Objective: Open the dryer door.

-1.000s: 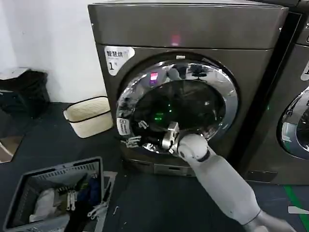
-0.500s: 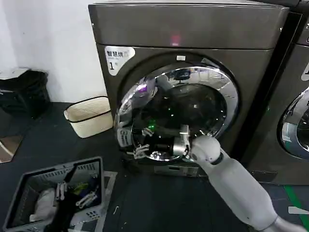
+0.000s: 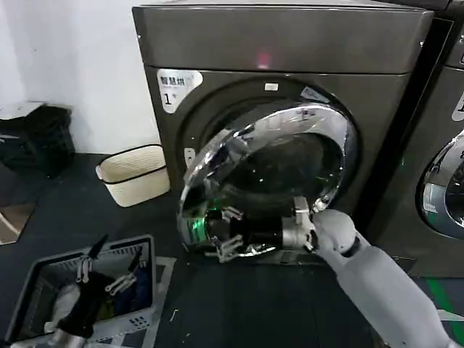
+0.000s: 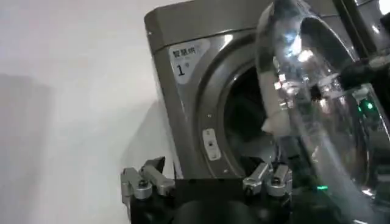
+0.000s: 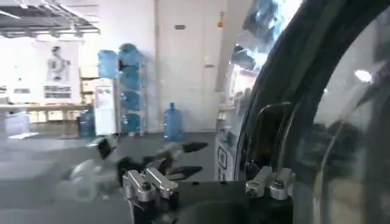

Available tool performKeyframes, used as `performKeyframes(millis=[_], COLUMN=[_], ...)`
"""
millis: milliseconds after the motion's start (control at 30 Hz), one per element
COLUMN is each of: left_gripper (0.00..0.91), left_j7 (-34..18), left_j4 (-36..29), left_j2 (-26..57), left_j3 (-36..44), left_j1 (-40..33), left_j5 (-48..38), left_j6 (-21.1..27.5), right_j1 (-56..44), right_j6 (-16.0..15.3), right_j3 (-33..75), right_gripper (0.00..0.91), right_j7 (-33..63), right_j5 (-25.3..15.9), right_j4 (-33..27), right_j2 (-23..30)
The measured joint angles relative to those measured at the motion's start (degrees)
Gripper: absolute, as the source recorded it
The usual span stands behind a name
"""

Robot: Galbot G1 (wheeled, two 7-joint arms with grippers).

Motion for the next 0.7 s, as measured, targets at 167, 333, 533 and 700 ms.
performKeyframes(millis=[167,333,533,700], left_gripper=[0.907,0.907,0.907,0.907], left_j7=[0.0,0.2,2.0,3.7], left_j4=[0.8,1.2,2.1,2.1], left_j2=[1.1,2.4,4.5,6.2], left_j3=[0.7,2.3,5.1,8.7], left_j1=[-1.7,-3.4,-5.5,-6.9], left_j5=[0.0,0.0,0.3,1.1], left_j6=[0.6,1.4,1.8,1.9], right_j1=[-2.1,-5.6,-11.5,-18.0], right_j6=[0.1,0.3,0.8,1.1], right_j3=[2.2,5.3,11.2,18.1], right_gripper=[0.907,0.907,0.907,0.907], right_j7=[-0.2,2.2,4.1,4.8], right_j5=[1.6,1.4,0.0,-0.1], right_j4=[3.2,6.7,9.3,11.1], right_j2=[-1.9,-3.6,-5.6,-7.4])
